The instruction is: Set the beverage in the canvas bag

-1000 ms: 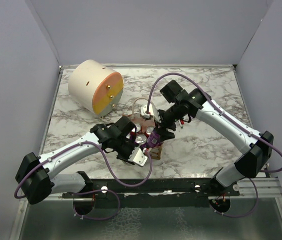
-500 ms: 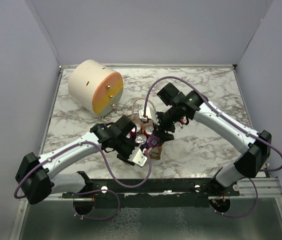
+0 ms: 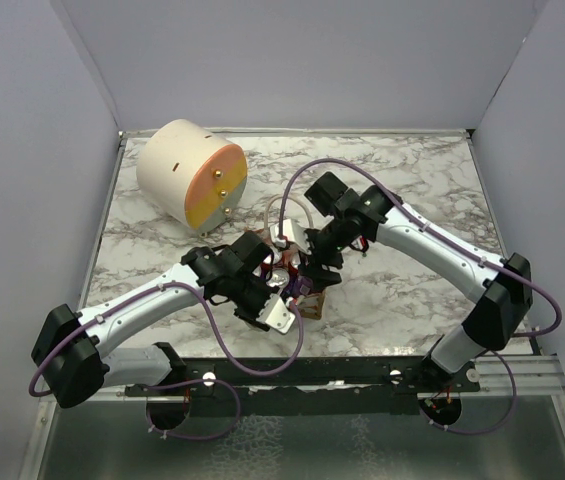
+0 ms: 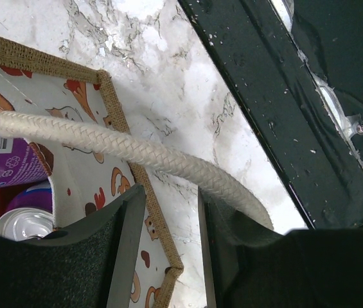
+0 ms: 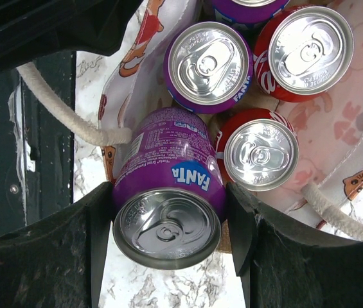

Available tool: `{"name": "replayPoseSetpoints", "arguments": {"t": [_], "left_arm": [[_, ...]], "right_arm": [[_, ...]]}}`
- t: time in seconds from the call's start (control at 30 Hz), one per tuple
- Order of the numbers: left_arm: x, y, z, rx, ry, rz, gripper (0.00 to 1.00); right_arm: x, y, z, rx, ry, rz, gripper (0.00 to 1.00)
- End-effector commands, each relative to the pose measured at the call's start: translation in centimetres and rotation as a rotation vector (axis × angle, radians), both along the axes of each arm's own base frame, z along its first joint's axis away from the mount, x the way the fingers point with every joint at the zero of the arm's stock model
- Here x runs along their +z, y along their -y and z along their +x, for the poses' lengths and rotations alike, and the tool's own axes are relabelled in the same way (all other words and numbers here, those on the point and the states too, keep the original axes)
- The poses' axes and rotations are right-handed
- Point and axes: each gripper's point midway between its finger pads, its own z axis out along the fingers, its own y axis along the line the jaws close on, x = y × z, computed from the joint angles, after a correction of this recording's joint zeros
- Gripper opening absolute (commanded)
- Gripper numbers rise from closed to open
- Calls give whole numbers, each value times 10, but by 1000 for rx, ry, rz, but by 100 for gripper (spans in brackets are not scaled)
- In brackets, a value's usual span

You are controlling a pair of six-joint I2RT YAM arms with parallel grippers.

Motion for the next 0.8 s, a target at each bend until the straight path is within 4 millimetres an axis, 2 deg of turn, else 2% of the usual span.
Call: {"name": "replayPoseSetpoints", "arguments": {"t": [0.0,0.23,0.77], "left_arm": [[0,1,-7,-31,-23,-15,42],[1,2,-7,-31,-29,-18,42],[0,0,-10,-36,-27,-22,42]], "right_arm": [[0,-11,-15,27,-67,46,16],[-8,-22,-24,73,-100,49,19],[-28,-29,-30,85,-117,9,30]]}}
